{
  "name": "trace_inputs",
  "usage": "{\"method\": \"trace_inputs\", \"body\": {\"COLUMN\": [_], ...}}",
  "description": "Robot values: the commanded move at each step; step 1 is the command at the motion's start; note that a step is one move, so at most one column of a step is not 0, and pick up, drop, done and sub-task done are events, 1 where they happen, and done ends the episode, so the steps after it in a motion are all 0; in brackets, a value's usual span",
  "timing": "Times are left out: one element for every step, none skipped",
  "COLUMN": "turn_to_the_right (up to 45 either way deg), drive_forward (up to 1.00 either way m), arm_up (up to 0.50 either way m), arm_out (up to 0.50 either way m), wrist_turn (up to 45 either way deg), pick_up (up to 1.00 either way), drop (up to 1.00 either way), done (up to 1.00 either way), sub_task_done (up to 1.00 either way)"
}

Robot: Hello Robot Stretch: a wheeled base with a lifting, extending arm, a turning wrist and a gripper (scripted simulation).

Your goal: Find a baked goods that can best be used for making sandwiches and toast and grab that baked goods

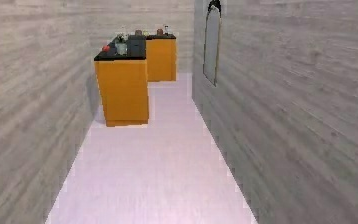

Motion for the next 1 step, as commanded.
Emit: {"method": "trace_inputs", "body": {"turn_to_the_right": [0.0], "drive_forward": [1.00], "arm_up": [0.00], "arm_out": [0.00], "wrist_turn": [0.0], "pick_up": [0.00], "drop": [0.00], "done": [0.00], "sub_task_done": [0.00]}}
